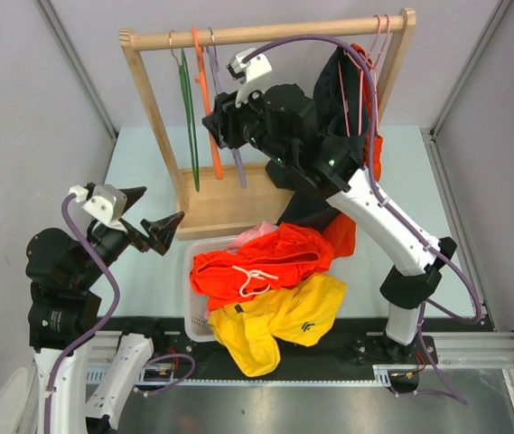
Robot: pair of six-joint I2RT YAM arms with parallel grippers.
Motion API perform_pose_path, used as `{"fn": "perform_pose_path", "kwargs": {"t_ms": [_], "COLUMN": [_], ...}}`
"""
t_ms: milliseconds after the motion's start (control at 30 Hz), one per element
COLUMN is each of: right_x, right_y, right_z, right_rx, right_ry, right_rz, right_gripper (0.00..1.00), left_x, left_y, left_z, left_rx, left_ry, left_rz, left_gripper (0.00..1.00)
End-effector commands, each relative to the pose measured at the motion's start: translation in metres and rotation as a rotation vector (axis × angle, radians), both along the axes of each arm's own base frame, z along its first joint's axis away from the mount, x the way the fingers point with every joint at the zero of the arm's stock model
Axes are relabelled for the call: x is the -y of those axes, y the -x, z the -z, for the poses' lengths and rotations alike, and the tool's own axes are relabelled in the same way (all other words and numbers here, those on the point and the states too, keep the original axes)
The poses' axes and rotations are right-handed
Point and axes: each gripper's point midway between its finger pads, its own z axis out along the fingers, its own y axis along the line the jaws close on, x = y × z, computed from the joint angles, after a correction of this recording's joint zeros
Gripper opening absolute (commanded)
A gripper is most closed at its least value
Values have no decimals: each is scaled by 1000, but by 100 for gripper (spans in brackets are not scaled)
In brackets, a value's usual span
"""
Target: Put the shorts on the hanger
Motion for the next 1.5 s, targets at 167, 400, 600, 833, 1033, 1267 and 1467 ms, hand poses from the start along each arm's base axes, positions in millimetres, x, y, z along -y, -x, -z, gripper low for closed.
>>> {"fn": "perform_pose_path", "kwargs": {"t_ms": [167, 400, 600, 833, 1033, 1267, 1467], "right_x": [-5, -8, -5, 6, 15, 30, 33], "right_y": [-27, -36, -41, -31, -22, 4, 16], "right_z": [6, 12, 11, -10, -29, -60, -69], "right_rx": [-29, -23, -20, -6, 4, 6, -17], "right_ry": [-64, -57, -60, -109, -175, -329, -409], "right_rz": [15, 21, 35, 30, 20, -64, -172], "right_gripper": [43, 37, 26, 0, 0, 0, 0], "left_x": [1, 2, 3, 5, 6, 7, 9], "left_y": [-7, -11, -13, -14, -13, -14, -14], "left_z": [-1, -1, -2, -3, -2, -6, -7], "left_rx": [12, 5, 5, -3, -5, -2, 3], "left_ry": [10, 10, 8, 0, -8, -14, -14], "left_rz": [4, 7, 14, 25, 34, 43, 56], "left_gripper": [100, 100, 100, 100, 100, 100, 100]}}
